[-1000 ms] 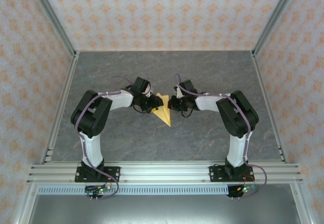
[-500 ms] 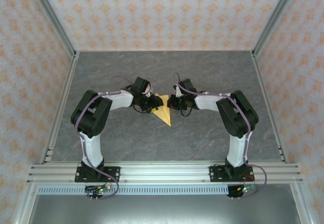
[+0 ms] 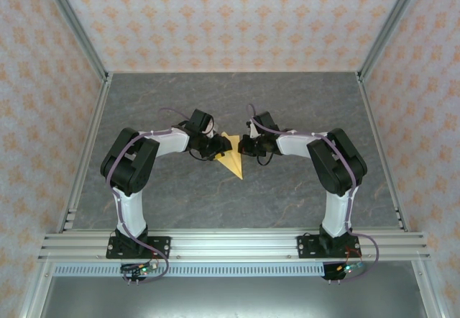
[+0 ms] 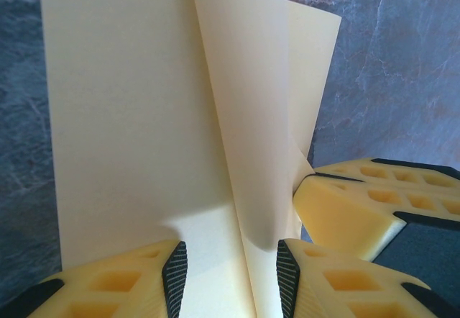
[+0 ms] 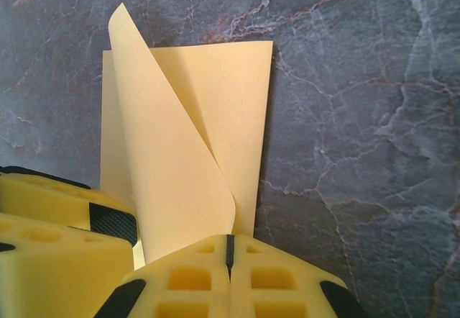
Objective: Fold a paper plane with a square sheet of paper (fold left side to right side)
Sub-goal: Fourth fold the wing at the center of the table.
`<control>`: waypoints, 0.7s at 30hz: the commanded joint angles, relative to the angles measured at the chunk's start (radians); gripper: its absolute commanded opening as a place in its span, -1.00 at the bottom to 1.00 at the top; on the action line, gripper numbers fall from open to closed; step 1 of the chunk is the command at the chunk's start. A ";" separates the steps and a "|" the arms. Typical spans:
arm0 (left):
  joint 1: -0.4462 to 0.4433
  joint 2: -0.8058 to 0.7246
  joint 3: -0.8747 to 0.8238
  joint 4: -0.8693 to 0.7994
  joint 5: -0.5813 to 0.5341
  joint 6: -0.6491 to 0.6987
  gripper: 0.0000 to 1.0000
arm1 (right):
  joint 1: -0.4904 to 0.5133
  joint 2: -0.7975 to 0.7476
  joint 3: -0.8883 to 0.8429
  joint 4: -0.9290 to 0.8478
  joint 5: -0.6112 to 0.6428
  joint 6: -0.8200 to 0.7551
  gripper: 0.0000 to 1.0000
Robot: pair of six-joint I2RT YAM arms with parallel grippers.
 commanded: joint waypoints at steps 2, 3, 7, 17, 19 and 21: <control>-0.005 0.022 0.002 -0.043 -0.035 0.023 -0.18 | 0.007 0.035 0.032 -0.029 0.026 -0.025 -0.92; -0.004 0.019 0.002 -0.043 -0.035 0.023 -0.18 | 0.008 0.038 0.032 -0.034 0.028 -0.028 -0.92; -0.004 0.016 0.000 -0.042 -0.032 0.025 -0.18 | 0.013 0.049 0.033 -0.053 0.030 -0.037 -0.92; -0.003 -0.065 0.024 -0.067 -0.041 0.045 -0.19 | 0.033 0.056 0.027 -0.096 0.061 -0.051 -0.92; -0.003 -0.085 0.037 -0.078 -0.041 0.050 -0.20 | 0.037 0.058 0.027 -0.101 0.068 -0.054 -0.92; -0.003 -0.098 0.048 -0.079 -0.036 0.050 -0.23 | 0.038 0.058 0.027 -0.103 0.070 -0.055 -0.92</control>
